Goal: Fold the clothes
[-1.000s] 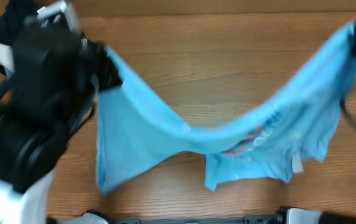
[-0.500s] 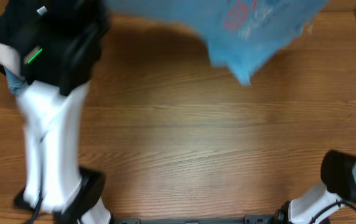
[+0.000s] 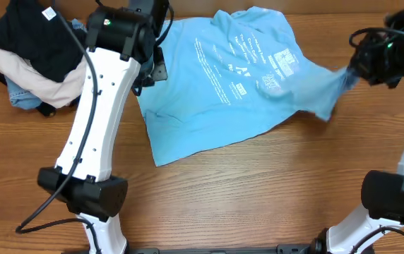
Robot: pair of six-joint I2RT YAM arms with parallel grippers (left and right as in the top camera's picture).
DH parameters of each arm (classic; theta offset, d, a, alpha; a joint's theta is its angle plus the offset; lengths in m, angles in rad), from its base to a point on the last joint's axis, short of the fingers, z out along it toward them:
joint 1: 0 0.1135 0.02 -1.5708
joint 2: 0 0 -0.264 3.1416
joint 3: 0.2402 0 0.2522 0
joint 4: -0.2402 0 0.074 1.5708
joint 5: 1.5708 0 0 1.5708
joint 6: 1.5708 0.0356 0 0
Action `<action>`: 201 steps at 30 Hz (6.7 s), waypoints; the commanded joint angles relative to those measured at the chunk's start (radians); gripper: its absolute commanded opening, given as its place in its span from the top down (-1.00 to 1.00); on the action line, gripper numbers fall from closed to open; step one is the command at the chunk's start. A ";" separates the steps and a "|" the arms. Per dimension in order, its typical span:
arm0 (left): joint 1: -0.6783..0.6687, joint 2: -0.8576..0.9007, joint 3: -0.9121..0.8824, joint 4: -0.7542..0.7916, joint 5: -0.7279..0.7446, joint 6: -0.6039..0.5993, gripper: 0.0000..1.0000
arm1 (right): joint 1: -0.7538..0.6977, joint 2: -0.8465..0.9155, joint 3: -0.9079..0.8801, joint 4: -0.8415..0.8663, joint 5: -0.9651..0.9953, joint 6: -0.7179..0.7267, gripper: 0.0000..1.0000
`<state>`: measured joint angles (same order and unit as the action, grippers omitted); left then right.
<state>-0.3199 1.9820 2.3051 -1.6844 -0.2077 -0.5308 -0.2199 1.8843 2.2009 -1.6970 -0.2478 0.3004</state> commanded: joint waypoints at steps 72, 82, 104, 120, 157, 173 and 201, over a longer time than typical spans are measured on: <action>0.403 -0.235 -1.148 0.459 0.201 -0.015 0.92 | 0.046 -0.023 -0.697 0.440 0.149 0.120 0.74; 0.195 -0.240 -1.145 0.544 0.291 -0.018 0.92 | 0.046 -0.023 -0.876 0.563 0.134 0.184 0.77; 0.232 -0.039 -1.147 0.669 0.232 -0.014 0.92 | -0.101 -0.023 -1.065 0.714 0.206 0.242 0.60; 0.293 -0.034 -1.147 0.535 0.230 0.013 0.92 | -0.368 -0.023 -1.065 0.651 0.247 0.283 0.76; 0.246 -0.103 -1.145 0.706 0.287 0.037 0.92 | -0.022 0.091 -0.932 0.796 0.117 0.119 0.49; 0.246 -0.103 -1.353 0.752 0.385 -0.001 0.92 | -0.027 0.127 -0.932 0.574 0.300 0.281 0.61; 0.129 -0.445 -1.064 0.584 0.238 -0.018 -0.01 | -0.236 -0.173 -0.547 0.474 -0.045 0.060 -0.91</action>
<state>-0.1860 1.5536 1.1469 -1.1584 0.0628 -0.5877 -0.5308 1.7302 1.5700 -1.2804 -0.0948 0.5335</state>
